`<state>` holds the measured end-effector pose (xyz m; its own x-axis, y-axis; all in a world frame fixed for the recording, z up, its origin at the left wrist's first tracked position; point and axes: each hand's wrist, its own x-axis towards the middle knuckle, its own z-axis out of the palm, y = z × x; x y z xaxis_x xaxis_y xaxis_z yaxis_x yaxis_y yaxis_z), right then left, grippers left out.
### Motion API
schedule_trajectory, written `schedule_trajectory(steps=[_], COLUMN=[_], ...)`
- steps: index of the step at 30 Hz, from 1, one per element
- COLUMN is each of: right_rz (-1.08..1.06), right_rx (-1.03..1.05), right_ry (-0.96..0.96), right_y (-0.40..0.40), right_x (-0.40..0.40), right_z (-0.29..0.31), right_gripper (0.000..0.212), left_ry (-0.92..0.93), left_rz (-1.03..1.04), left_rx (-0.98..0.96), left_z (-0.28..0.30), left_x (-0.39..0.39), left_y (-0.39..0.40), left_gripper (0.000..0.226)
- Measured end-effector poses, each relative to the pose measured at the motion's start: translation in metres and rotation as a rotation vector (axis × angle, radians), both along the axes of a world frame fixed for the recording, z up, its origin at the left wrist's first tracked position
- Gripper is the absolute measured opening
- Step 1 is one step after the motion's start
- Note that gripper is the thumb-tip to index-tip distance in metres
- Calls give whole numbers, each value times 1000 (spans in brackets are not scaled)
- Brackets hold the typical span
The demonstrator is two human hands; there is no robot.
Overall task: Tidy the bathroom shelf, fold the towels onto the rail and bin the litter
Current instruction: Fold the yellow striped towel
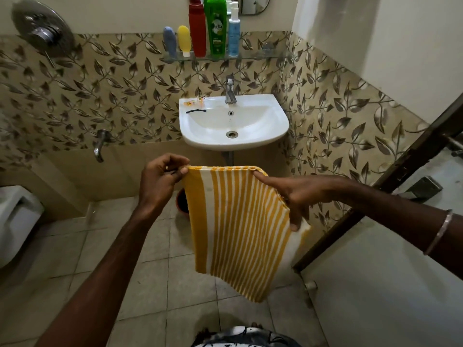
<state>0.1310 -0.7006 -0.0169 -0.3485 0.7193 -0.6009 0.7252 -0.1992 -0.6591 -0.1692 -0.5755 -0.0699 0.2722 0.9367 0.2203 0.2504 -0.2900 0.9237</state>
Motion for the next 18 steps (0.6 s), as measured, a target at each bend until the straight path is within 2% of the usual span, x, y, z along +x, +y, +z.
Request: schedule_trajectory(steps=[2, 5, 11, 15, 18], right_rz=[-156, -381, -615, -621, -645], right_rx=[36, 64, 138, 184, 213], right_ry=[138, 225, 273, 275, 281], right_y=[4, 13, 29, 36, 39], right_x=[2, -1, -18, -25, -25], right_z=[-2, -3, -2, -2, 0], right_gripper=[109, 75, 57, 34, 26], left_ry=[-45, -126, -281, -341, -328], left_rz=[-8, -18, -53, -69, -87], left_rx=[-7, -33, -80, -94, -41], left_z=[-2, -5, -2, 2, 4], left_x=[3, 16, 56, 76, 86], left_y=[-10, -32, -74, -84, -88], left_gripper=[27, 29, 27, 23, 24])
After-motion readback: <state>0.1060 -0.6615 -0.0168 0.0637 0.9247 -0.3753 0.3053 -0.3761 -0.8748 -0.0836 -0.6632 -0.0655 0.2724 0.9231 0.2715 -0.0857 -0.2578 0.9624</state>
